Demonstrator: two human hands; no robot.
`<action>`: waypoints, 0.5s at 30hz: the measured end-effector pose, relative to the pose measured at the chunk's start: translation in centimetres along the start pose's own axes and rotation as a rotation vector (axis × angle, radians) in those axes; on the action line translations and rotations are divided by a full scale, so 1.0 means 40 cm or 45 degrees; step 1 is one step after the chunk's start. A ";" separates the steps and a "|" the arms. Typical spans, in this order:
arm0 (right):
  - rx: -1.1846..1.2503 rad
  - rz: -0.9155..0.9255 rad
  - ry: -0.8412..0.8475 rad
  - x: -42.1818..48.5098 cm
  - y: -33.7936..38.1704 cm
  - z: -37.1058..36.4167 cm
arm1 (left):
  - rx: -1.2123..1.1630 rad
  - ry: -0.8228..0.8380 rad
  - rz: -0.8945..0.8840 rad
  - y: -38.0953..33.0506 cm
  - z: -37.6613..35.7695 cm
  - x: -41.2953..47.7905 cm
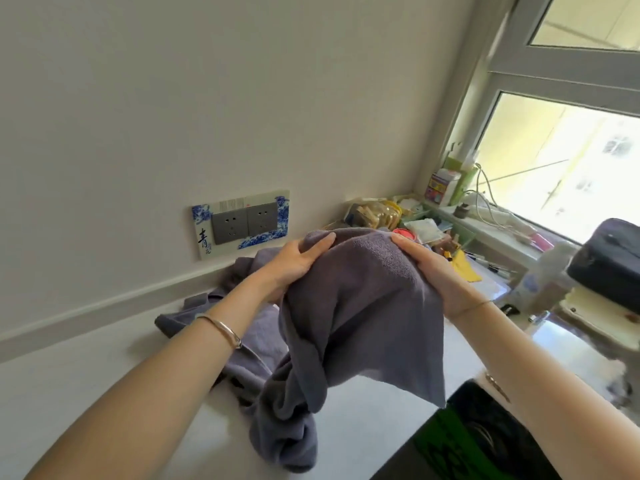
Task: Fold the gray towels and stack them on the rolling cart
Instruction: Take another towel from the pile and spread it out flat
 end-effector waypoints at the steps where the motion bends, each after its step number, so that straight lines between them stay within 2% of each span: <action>1: 0.011 -0.032 -0.022 0.026 0.003 0.029 | 0.024 -0.023 -0.015 -0.009 -0.024 0.038; 4: 0.007 -0.120 0.004 0.129 -0.016 0.125 | 0.100 -0.068 -0.082 -0.005 -0.095 0.156; 7: -0.082 -0.154 -0.111 0.219 -0.062 0.204 | 0.171 -0.098 -0.023 0.064 -0.145 0.261; 11: -0.508 -0.236 -0.223 0.333 -0.176 0.310 | 0.168 -0.175 0.091 0.193 -0.190 0.336; 15: -0.779 -0.302 -0.364 0.411 -0.285 0.389 | 0.231 -0.220 0.193 0.302 -0.177 0.353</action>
Point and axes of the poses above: each hand's wrist, its own x-axis towards the middle knuckle, its own z-axis out of the back of the hand, y = z × x, the point moved 2 cm from there along x, towards the middle knuckle, and after that the axes turned 5 degrees about -y, right-handed, at the moved point
